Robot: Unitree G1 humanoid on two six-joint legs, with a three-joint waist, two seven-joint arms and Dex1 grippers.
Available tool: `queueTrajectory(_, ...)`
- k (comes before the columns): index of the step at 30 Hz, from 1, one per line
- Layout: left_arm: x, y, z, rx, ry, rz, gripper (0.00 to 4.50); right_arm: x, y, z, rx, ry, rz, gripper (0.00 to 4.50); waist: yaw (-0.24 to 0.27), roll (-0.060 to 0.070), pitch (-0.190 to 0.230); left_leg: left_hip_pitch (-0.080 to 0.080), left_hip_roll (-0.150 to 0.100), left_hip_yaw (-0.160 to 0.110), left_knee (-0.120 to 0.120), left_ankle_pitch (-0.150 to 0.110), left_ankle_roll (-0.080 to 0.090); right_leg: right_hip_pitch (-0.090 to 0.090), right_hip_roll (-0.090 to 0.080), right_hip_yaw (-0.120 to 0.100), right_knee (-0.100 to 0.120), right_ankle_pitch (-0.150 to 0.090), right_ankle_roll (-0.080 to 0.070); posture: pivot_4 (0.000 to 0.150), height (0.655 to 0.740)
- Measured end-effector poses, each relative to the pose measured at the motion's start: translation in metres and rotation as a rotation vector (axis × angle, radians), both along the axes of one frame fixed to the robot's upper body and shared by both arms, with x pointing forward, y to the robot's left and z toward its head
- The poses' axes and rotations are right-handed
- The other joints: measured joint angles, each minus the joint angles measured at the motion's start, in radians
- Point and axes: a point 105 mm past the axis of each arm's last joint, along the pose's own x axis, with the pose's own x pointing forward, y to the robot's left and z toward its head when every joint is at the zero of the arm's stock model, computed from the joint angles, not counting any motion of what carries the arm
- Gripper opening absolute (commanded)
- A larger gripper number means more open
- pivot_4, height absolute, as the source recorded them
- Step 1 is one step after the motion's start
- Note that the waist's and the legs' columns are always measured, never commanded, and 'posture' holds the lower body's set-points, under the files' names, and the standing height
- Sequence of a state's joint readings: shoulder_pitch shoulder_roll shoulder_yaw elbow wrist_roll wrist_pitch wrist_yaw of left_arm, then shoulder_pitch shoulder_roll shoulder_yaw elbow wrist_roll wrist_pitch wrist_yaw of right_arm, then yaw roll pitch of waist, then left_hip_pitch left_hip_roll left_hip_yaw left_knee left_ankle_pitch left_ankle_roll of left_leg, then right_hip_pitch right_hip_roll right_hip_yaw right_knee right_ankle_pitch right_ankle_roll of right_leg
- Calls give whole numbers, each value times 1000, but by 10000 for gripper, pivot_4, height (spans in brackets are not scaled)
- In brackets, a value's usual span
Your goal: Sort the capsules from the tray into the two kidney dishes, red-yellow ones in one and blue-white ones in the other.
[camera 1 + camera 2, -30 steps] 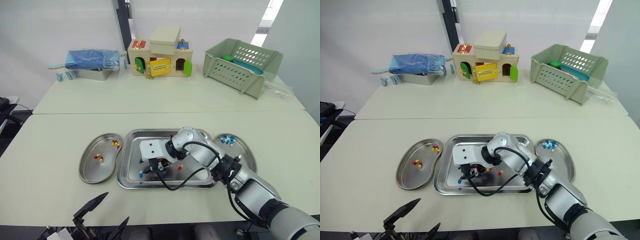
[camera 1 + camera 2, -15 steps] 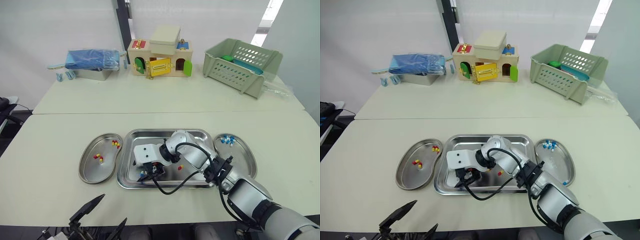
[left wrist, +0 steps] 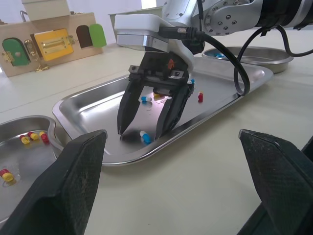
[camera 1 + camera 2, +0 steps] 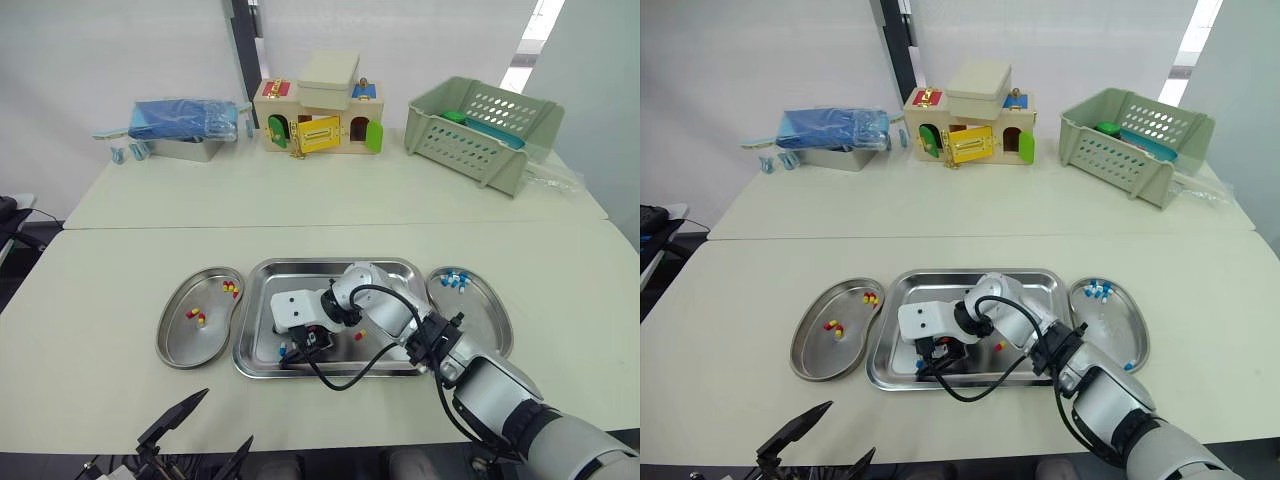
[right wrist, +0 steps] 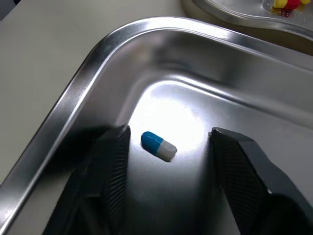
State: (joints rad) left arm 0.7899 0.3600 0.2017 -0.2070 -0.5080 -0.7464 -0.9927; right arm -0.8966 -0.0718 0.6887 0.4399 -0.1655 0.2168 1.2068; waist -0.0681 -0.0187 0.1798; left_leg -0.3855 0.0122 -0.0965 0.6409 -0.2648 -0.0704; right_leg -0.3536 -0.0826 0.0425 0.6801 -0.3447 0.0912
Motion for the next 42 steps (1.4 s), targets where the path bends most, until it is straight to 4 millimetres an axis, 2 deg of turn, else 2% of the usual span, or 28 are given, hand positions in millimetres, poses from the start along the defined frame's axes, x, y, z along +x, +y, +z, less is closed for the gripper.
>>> queueTrajectory(7, 0, 1, 0, 5, 1, -1, 45000, 2, -3, 0, -9, -11, -5, 1575, 0, 0, 0, 1, 0, 0, 0, 0, 0, 0, 0, 0, 0, 0, 0, 1500, 7400)
queueTrajectory(8, 1, 1, 0, 4, 1, 1, 45000, 2, -3, 0, -9, -11, -6, 300, 0, 0, 0, 1, 0, 0, 0, 0, 0, 0, 0, 0, 0, 0, 0, 1500, 7400)
queueTrajectory(21, 4, 0, 5, 13, -3, 4, 45000, 0, -5, 1, -7, 15, -12, 300, 3, 0, 0, 1, 0, 0, 0, 0, 0, 1, 0, 0, 0, 0, 0, 1500, 7400)
queueTrajectory(25, 4, -2, 6, 42, 0, -49, 45000, -2, -23, 24, 94, 76, -49, 300, 14, 0, 1, -1, 0, 0, 0, 0, 0, 0, 0, -1, -1, 0, 0, 1500, 7400)
queueTrajectory(27, 5, -5, 6, 65, -3, -116, 45000, -4, -38, 47, 191, 92, -88, 300, 20, 0, 1, -1, 0, -1, 0, 0, 0, 1, 0, -1, -1, 0, 0, 1500, 7400)
queueTrajectory(29, 8, -6, 6, 83, -18, -171, 45000, -8, -56, 58, 259, 108, -129, 300, 27, 0, 0, -1, 0, -1, 0, 0, 0, 1, 0, -1, -1, 0, 0, 1500, 7400)
queueTrajectory(31, 12, -10, 7, 100, -34, -242, 45000, -13, -85, 57, 277, 124, -196, 300, 33, 0, 0, -1, 0, 0, 0, 0, 0, 1, 0, -1, -2, 0, 0, 1500, 7400)
queueTrajectory(33, 13, -13, 6, 93, -36, -294, 45000, -17, -123, 47, 275, 152, -311, 300, 37, -1, 0, -2, 0, 0, 0, 0, 0, 2, 0, -1, -3, 0, 0, 1500, 7400)
queueTrajectory(34, 13, -14, 6, 86, -37, -307, 45000, -17, -133, 45, 274, 158, -346, 300, 37, -1, 1, -2, 0, 0, 0, 0, 0, 1, 0, -1, -2, 0, 0, 1500, 7400)
queueTrajectory(38, 23, -21, 7, 85, -62, -409, 45000, -28, -182, 52, 293, 145, -501, 300, 34, 2, 2, -2, 0, 0, 0, 0, 0, 2, 0, -1, -1, 0, 0, 1500, 7400)
queueTrajectory(39, 29, -23, 6, 87, -72, -435, 45000, -32, -205, 53, 282, 131, -574, 300, 37, 2, 2, -3, 0, 0, 0, 0, 0, 2, 0, -2, -2, 0, 0, 1500, 7400)
queueTrajectory(42, 37, -22, 6, 81, -76, -457, 45000, -36, -243, 53, 245, 111, -706, 300, 35, 1, 2, -2, 0, 0, 1, 0, 0, 3, 0, -1, -2, 0, 0, 1500, 7400)
